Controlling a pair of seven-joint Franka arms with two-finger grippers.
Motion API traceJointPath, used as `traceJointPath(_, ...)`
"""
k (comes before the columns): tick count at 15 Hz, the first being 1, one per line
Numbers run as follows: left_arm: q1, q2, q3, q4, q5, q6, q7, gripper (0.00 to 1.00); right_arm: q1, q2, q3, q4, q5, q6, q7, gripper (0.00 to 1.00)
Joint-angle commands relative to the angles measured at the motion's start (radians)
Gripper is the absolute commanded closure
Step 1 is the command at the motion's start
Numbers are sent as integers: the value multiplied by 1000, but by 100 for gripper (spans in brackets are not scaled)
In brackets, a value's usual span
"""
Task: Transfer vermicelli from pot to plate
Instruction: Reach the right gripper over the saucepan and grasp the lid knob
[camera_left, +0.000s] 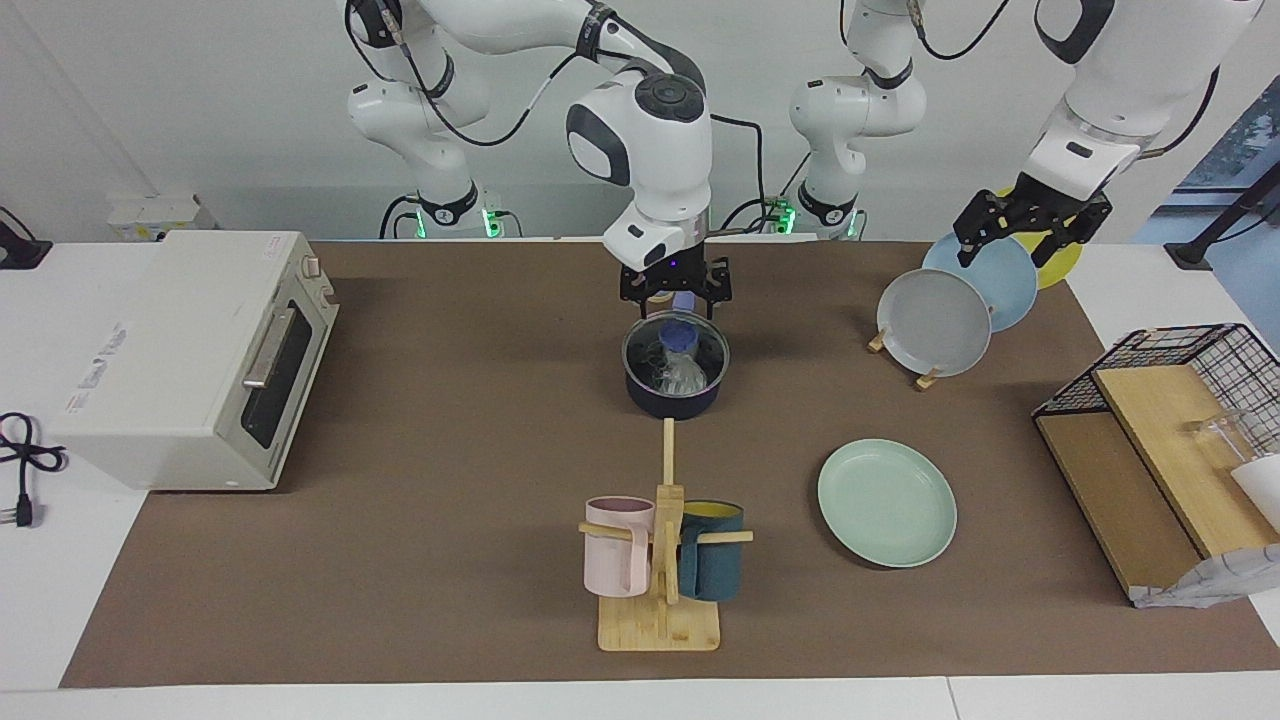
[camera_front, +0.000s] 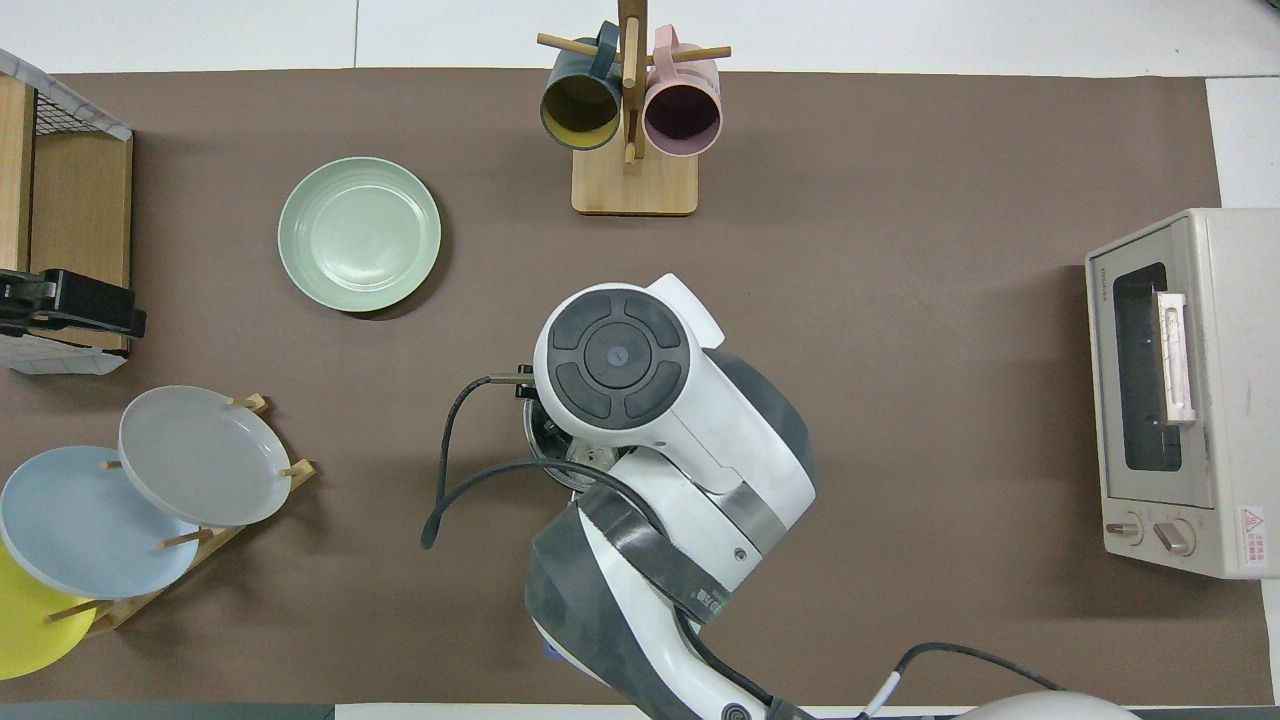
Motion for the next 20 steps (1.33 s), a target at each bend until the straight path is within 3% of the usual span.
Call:
traceJointPath(1,19,-14,-10,-20,-12,15,-5,0,-7,-60,8,-116,-14,81,22,0)
traceJointPath(8,19,-14,-10,-20,-12,15,-5,0,48,9,8,-132,-129,126,20,0)
traceJointPath(13,19,-14,-10,-20,-12,15,-5,0,40,14,8,-139,-134,161,9,0)
traceJointPath(16,19,-14,-10,-20,-12,15,-5,0,31,17,8,-142,-134,176,-7,10)
traceJointPath(20,19,-14,-10,-20,-12,15,-5,0,30,14,7,-154,-134,176,-17,12)
